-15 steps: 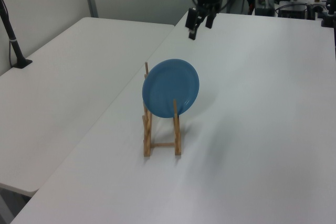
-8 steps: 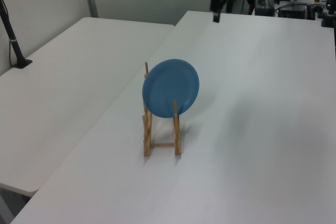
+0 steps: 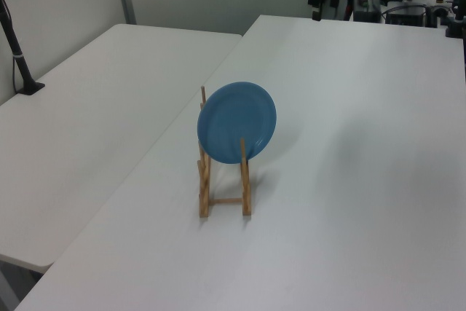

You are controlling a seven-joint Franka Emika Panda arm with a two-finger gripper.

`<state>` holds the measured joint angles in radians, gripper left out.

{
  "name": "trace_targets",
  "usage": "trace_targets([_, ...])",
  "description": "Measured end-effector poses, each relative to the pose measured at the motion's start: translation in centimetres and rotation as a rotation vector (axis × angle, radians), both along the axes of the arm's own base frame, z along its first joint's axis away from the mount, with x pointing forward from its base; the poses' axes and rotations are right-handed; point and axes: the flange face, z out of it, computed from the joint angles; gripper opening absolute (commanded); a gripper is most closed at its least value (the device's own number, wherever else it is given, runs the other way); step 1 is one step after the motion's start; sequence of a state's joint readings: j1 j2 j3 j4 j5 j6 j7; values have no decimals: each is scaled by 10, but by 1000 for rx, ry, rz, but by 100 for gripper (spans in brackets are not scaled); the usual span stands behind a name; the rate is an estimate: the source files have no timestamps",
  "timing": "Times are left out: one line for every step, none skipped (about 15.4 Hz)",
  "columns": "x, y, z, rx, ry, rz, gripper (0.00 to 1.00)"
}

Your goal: Place plate in plate rack

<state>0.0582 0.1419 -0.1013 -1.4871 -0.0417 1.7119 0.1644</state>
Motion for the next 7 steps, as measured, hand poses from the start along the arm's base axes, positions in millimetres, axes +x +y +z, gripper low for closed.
trace_targets([0,-5,0,-1,0,-9,100])
trace_targets([-1,-10,1,-2,-1,-18,100])
trace_targets([-1,-15,1,-4,-2,-26,100])
trace_targets([-2,-20,2,-5,-4,-34,100])
trace_targets([-3,-23,4,-5,-6,-39,100])
trace_targets([-3,-25,4,-6,-7,-42,100])
trace_targets([-4,-25,5,-6,-8,-42,100])
